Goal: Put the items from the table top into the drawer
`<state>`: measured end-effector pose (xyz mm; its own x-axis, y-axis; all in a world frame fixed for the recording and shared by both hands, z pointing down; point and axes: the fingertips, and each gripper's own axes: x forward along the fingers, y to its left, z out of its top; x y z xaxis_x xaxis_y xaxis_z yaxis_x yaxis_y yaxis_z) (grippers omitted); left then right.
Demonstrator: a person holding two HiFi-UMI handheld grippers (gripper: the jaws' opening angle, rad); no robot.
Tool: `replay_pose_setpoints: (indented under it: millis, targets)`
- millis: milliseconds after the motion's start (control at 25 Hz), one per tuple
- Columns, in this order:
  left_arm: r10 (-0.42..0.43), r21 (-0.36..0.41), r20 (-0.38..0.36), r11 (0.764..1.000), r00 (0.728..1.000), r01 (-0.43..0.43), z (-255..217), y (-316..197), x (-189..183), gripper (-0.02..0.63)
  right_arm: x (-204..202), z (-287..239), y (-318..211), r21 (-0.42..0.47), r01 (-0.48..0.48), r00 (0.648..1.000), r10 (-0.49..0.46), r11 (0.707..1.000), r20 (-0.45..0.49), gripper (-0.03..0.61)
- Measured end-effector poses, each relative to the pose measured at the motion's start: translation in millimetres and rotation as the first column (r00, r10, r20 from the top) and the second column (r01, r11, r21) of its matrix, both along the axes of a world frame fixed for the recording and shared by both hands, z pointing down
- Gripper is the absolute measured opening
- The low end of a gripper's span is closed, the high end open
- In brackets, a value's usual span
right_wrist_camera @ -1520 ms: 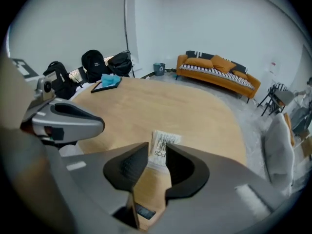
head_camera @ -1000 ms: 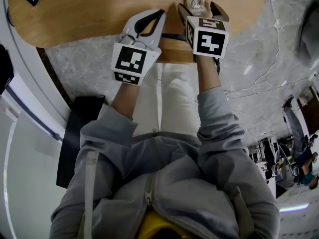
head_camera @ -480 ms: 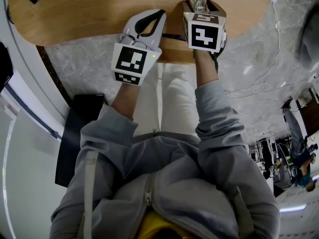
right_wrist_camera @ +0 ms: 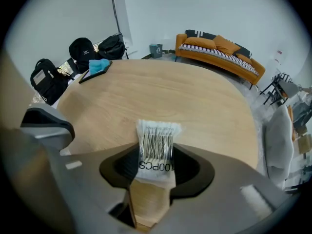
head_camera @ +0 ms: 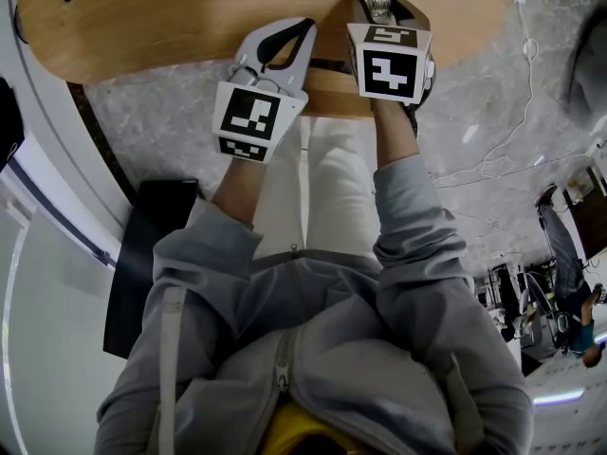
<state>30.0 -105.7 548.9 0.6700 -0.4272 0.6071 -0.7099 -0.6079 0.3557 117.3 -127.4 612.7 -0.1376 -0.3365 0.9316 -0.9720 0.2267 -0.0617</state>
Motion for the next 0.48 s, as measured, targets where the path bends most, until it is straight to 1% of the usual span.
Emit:
replay_pose_setpoints:
  millis: [200, 480]
  targets:
    - [-0.001, 0.011, -0.005, 1.0, 1.0, 0.001, -5, 7, -2, 0.006, -4, -26, 6, 0.036, -0.004, 1.0, 0.003, 0.999, 0.02, 0.176]
    - [-0.002, 0.027, -0.004, 1.0, 1.0, 0.003, -13, 26, -8, 0.006, -18, -61, 36, 0.071, 0.012, 0.998, -0.016, 0.997, 0.054, 0.176]
